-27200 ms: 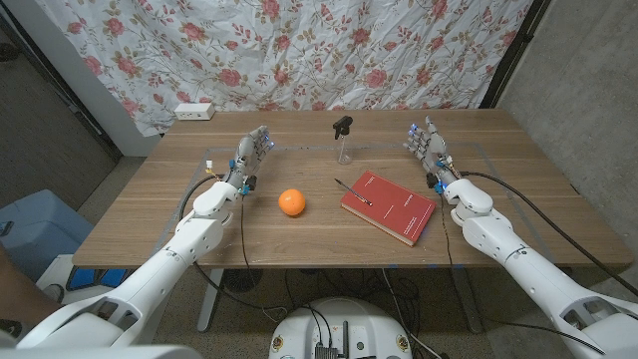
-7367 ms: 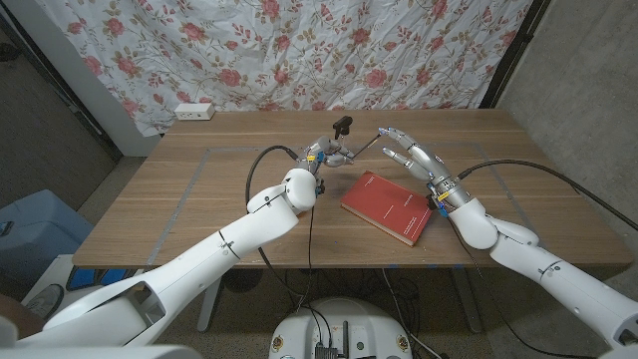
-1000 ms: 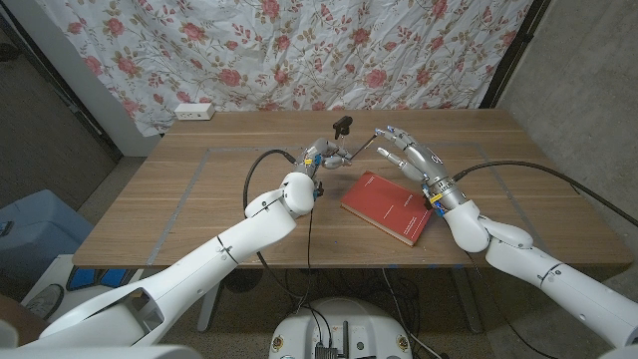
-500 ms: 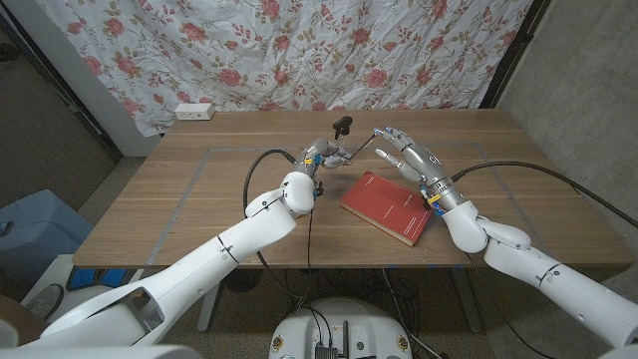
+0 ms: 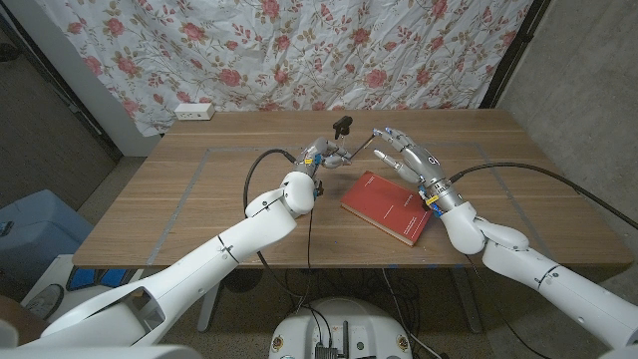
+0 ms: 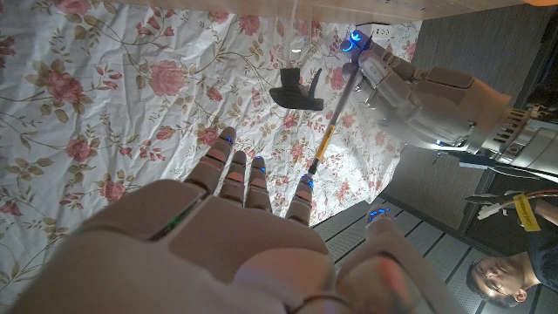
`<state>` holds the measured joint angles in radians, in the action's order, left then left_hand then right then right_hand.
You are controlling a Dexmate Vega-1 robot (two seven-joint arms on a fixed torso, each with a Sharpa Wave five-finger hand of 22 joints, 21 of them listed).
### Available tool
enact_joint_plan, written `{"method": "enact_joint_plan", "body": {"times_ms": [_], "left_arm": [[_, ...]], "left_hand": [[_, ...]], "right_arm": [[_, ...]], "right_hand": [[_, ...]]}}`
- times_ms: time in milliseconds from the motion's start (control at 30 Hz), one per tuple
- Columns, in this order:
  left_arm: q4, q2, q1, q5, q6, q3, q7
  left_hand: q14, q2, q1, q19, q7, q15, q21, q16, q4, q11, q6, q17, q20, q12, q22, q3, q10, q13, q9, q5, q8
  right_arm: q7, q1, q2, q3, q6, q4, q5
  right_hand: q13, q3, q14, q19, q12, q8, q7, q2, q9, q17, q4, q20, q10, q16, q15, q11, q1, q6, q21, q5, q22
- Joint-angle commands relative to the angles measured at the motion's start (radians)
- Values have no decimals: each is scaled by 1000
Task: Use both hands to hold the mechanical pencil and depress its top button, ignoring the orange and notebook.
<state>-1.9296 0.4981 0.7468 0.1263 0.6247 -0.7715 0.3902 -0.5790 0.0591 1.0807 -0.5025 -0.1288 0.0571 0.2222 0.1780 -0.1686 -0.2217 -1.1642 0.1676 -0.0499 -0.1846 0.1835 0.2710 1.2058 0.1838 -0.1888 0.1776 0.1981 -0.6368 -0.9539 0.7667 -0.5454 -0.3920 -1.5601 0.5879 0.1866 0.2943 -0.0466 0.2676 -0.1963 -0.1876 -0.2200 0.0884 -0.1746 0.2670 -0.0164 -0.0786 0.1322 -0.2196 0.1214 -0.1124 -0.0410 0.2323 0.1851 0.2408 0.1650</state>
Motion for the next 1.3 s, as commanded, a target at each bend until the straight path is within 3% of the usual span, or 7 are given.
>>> {"method": "enact_joint_plan", "body": {"times_ms": [33,1300], "left_arm": [[-4,2,2,1,-4,2,-3],[2,3,6,-2,-13,5,-2]], "left_hand": [[-5,10,2,3,2,159,5,-1,3,-1,-3,0,-105,-6,4,1,9,3,-1,6,6],[-6,10,3,3,2,159,6,-2,3,-2,-2,-1,-106,-5,4,0,7,2,-1,6,6]], "right_arm": [[11,-3,11,-10,29,-19,14],[20,-1,4,-6,1,-9,-40]], "right_hand": [[2,4,1,2,-2,-7,1,8,-4,6,4,1,7,-4,-2,1,4,12,3,5,2],[2,4,0,3,0,-6,0,5,-4,8,11,1,4,-5,-3,5,8,22,3,6,2]]}}
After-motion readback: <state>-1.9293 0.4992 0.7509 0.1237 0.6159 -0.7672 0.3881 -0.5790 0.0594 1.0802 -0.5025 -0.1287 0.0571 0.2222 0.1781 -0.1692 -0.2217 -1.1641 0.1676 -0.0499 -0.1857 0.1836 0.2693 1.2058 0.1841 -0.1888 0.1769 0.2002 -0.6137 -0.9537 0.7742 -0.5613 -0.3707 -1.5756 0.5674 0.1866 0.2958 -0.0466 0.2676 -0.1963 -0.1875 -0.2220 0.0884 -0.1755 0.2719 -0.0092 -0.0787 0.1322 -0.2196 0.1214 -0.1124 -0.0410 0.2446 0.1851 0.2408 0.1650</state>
